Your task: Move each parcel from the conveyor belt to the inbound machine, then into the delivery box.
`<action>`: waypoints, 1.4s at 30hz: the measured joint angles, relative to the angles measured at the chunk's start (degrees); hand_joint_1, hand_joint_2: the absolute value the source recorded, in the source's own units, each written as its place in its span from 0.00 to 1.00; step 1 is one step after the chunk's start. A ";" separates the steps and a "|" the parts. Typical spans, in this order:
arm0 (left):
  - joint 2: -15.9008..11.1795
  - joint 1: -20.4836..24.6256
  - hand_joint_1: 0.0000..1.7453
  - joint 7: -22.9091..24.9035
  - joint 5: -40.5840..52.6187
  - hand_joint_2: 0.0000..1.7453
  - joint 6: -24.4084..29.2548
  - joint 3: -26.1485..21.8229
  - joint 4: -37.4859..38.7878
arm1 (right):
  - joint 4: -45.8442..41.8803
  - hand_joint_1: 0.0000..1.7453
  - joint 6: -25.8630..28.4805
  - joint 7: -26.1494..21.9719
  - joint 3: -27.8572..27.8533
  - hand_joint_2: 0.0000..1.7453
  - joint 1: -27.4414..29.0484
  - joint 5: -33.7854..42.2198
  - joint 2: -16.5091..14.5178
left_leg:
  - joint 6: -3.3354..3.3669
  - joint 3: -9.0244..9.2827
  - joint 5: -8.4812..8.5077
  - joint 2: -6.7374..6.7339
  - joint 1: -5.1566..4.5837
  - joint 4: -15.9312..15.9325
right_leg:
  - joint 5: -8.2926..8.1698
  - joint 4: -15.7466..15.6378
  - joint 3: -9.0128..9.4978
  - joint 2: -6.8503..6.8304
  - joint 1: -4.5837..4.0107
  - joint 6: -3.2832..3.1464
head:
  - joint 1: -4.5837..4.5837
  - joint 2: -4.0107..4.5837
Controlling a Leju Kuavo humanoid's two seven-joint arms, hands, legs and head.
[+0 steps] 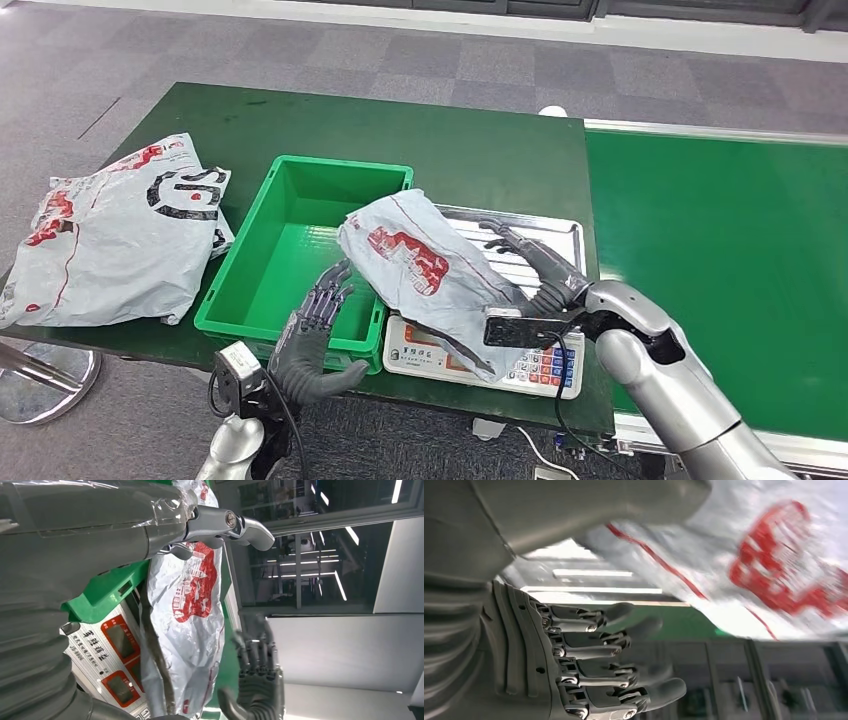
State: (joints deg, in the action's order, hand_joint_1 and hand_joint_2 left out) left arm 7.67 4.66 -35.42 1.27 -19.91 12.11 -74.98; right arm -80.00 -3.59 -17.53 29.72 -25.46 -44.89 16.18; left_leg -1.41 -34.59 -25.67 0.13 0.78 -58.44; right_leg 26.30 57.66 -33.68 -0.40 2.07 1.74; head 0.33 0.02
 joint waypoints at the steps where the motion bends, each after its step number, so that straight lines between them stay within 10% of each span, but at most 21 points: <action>1: 0.01 0.00 0.00 0.01 0.02 1.00 0.00 -0.01 -0.03 | -0.78 0.00 0.83 0.02 -0.42 1.00 0.34 -0.57 -0.33 | 0.00 0.00 0.00 0.00 0.00 0.00 | 0.00 0.00 0.00 0.00 0.00 0.00 | 0.00 0.00; 8: -0.02 -1.10 0.00 0.38 1.93 1.00 0.57 -1.41 -2.55 | -9.42 0.00 11.69 5.72 -10.28 1.00 6.16 -10.98 -3.93 | 0.00 -0.05 -0.01 0.07 0.00 0.00 | 0.04 0.00 -0.01 -0.07 -0.01 -0.01 | -0.01 0.00; 18: -0.11 -1.15 0.00 0.39 1.92 1.00 0.07 -3.40 -4.65 | -15.92 0.00 12.85 5.68 -18.67 1.00 10.72 -12.36 -6.88 | -0.02 -0.03 -0.04 0.01 0.00 0.01 | 0.05 0.00 -0.04 -0.04 0.00 -0.02 | 0.00 0.00; 25: -0.12 0.51 0.00 0.30 3.22 1.00 -0.39 -3.63 -4.61 | -19.14 0.00 12.88 -3.76 -20.42 1.00 12.85 -1.67 -8.65 | -0.03 -0.03 -0.03 0.03 0.00 0.00 | 0.04 0.00 -0.06 -0.05 -0.01 -0.03 | -0.01 0.00; 33: 1.12 12.60 0.00 1.21 10.67 1.00 4.17 -2.61 3.86 | -24.15 0.00 11.59 -17.78 -21.05 1.00 13.99 16.89 -14.40 | -0.02 -0.08 0.05 0.01 0.00 -0.01 | -0.03 0.00 -0.10 -0.03 -0.01 -0.04 | 0.00 0.00; 42: 7.42 29.99 0.00 9.63 22.09 1.00 11.09 3.87 28.43 | -20.91 0.00 4.77 -19.81 -14.25 1.00 11.46 24.18 -20.96 | -0.01 -0.09 0.16 0.03 -0.01 -0.06 | -0.20 0.00 -0.10 0.01 0.01 -0.01 | -0.01 0.00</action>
State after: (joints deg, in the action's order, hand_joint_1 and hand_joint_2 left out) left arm 15.09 34.65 -25.79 23.35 -8.82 15.98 -46.55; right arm -100.91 1.18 -37.34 15.47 -14.00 -20.71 -4.78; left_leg -1.42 -34.68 -25.51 0.15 0.77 -58.49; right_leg 26.11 57.66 -33.78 -0.39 2.08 1.73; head 0.32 0.02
